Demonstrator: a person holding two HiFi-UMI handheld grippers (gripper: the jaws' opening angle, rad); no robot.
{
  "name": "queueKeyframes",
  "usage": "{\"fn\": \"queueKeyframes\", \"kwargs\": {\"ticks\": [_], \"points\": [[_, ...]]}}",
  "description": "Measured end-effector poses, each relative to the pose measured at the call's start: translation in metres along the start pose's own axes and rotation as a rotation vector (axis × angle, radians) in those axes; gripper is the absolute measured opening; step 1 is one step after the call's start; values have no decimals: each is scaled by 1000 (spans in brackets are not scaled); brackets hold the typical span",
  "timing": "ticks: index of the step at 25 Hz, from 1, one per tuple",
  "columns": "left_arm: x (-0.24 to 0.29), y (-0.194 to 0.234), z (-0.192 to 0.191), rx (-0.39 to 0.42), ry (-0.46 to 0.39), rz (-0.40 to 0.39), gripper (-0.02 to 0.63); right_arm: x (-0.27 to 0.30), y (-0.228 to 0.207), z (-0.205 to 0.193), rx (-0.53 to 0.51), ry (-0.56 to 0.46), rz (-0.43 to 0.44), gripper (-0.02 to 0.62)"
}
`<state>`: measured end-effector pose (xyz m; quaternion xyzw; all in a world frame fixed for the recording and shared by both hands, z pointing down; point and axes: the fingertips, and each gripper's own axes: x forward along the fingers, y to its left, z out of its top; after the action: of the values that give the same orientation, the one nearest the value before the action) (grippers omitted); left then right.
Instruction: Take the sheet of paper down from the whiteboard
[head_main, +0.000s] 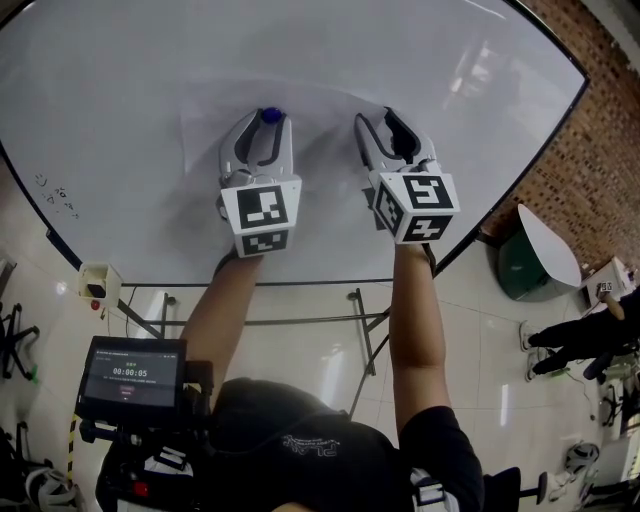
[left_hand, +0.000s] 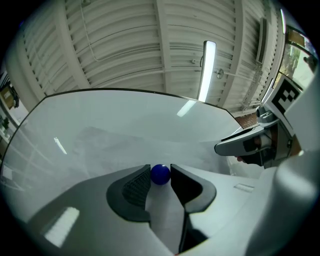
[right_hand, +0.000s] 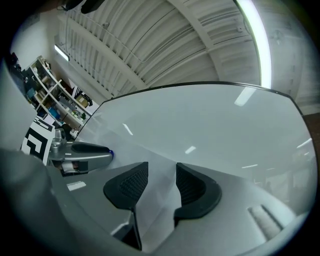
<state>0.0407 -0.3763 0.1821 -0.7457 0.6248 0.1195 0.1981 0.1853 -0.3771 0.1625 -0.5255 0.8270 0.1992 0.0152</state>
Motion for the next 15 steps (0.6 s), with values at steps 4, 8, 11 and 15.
{"fn": "queueKeyframes", "kwargs": {"ticks": [4,8,11,15], "points": [[-1,0,0,-2,-2,-2,123,-1,0,0,7,-14,-15,136],[-1,1,2,-13,-5,1,121,-6,-6,6,-12,-38,-57,15],[-1,0,2,-15,-6,0,120,-11,-4,10,-25,-49,-66,12],[-1,0,3,-17,-6,-7,120,-16,-2,13,-19,-58,-64,12]]}}
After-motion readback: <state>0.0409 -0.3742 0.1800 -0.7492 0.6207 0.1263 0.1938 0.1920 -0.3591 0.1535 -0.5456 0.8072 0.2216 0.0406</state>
